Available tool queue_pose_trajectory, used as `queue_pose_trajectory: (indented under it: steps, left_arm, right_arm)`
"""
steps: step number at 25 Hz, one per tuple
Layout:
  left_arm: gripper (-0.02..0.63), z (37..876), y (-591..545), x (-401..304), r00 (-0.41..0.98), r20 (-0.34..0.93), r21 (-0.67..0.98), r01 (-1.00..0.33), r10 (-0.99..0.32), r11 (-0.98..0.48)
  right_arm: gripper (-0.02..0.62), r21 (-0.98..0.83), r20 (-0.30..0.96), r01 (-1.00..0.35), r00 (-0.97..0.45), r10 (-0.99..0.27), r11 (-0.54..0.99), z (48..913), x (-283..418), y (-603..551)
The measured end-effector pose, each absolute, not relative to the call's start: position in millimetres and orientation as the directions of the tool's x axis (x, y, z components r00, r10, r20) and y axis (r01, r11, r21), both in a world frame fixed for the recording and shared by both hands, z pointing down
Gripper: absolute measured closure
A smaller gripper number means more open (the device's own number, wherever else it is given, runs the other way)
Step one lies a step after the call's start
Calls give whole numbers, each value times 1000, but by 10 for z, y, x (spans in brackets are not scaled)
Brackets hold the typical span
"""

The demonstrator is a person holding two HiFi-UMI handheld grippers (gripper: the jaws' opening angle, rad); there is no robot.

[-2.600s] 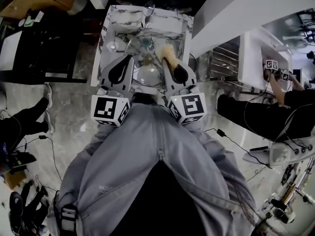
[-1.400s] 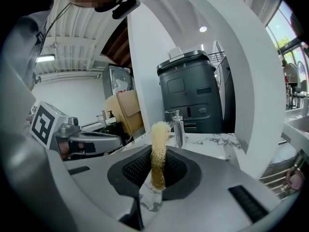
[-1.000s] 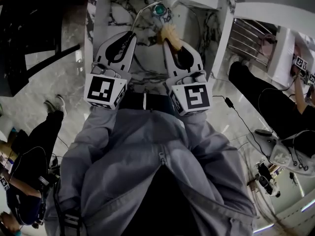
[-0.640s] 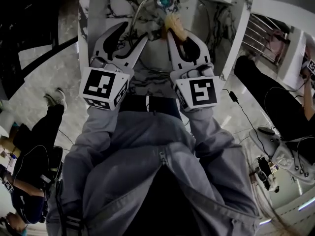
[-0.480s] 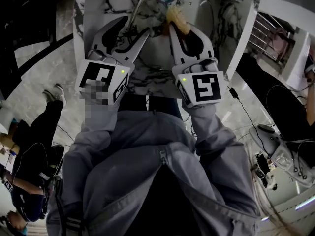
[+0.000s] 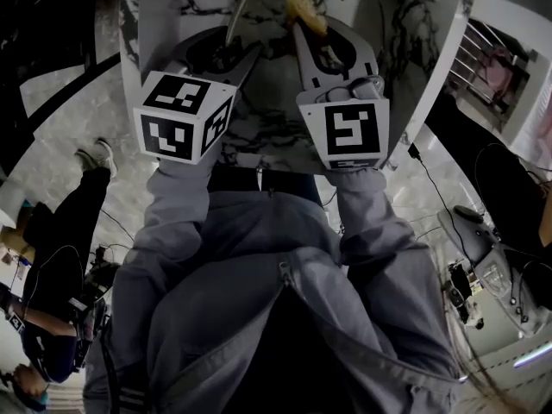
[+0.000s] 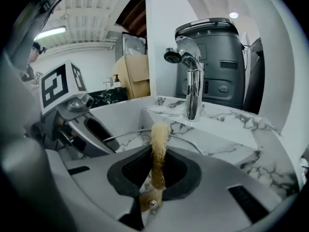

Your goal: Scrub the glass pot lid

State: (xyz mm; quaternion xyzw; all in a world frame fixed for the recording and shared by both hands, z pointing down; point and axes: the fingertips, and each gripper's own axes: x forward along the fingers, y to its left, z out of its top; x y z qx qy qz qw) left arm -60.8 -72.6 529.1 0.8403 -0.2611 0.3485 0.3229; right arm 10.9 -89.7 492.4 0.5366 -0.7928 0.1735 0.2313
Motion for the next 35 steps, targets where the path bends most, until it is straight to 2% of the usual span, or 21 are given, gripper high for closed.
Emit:
queue_pose_trajectory:
  steps: [1, 6, 11, 20, 29, 35]
  left_arm:
    - [466, 5290, -715, -603, 621, 754, 361, -665, -215, -654]
    - [509, 5267, -676, -588, 656, 727, 435, -667, -202, -605]
    - [523, 5259, -696, -599, 669, 717, 473, -673, -195, -569]
    - [538, 5024, -689, -748, 676, 693, 465, -685, -252, -561]
    - [549, 4776, -773, -802, 675, 671, 424, -688, -306, -588]
    - [548, 4738, -789, -772, 671, 672, 409, -690, -314, -597]
  right_arm:
    - [540, 8, 565, -927, -306, -766, 376, 4941, 129, -914]
    - [540, 183, 602, -883, -247, -759, 433, 4974, 222, -1018]
    - [540, 312, 619, -823, -203, -759, 474, 5010, 227, -1165]
    - [540, 348, 601, -807, -198, -774, 477, 4955, 124, -1112]
    - [540, 445, 530, -780, -166, -832, 440, 4810, 67, -1164]
    - [540, 463, 559, -719, -217, -800, 519, 4911, -148, -1065]
